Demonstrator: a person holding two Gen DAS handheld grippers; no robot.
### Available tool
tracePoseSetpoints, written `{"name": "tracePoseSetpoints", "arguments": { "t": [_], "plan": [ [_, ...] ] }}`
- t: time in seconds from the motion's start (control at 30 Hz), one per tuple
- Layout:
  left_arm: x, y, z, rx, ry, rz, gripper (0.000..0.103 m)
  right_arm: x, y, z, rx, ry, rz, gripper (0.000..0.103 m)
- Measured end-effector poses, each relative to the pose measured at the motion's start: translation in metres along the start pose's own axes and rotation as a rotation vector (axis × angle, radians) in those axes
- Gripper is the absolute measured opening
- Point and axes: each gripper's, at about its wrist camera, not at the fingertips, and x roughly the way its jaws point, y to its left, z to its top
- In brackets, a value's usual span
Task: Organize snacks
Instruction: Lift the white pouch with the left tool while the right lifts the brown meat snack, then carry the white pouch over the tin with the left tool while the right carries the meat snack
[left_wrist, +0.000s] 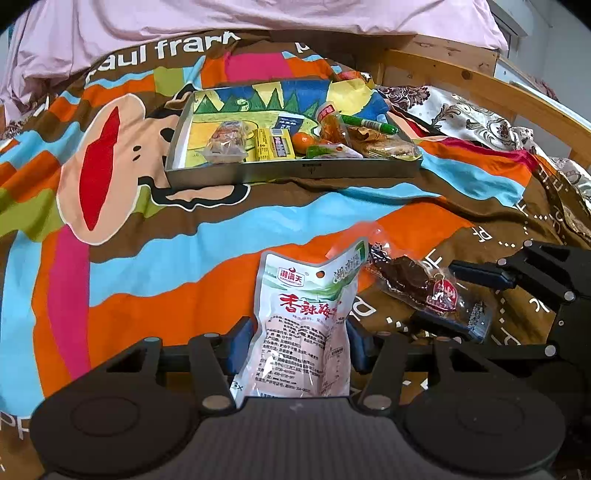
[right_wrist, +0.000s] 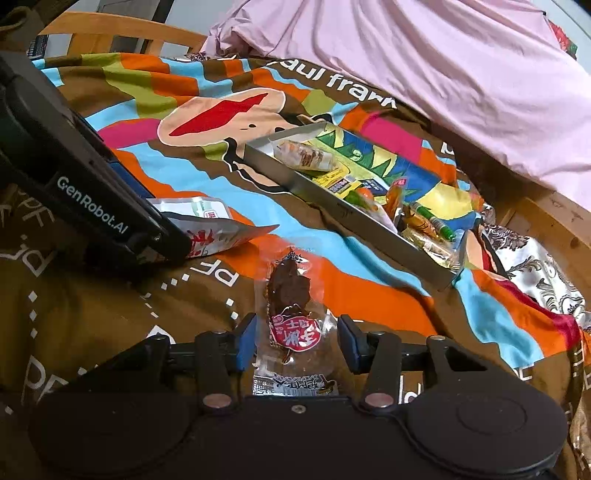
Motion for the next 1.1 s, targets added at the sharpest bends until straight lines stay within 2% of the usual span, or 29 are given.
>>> {"name": "tracePoseSetpoints", "arguments": {
  "t": [0.37,0.77,0.97,1.1],
  "plan": [
    [-0.011,-0.007,0.002,0.051,-0.055,0.046,0.056,-0.006,0.0,0.001,-0.013,-0.038,-0.043,0.048],
    [-0.017,-0.007,0.008,0.058,-0.095,0.056,0.056,-0.013,-0.009,0.008,-0.024,-0.094,-0.097,0.048],
    [-0.022,0.002,0.023,0.026,-0.153,0.029,0.056,-0.016,-0.025,0.026,-0.035,-0.144,-0.136,0.048],
    [-0.024,0.01,0.045,0.023,-0.206,0.031,0.056,-0.012,-0.044,0.052,-0.048,-0.198,-0.156,0.048]
  ]
}}
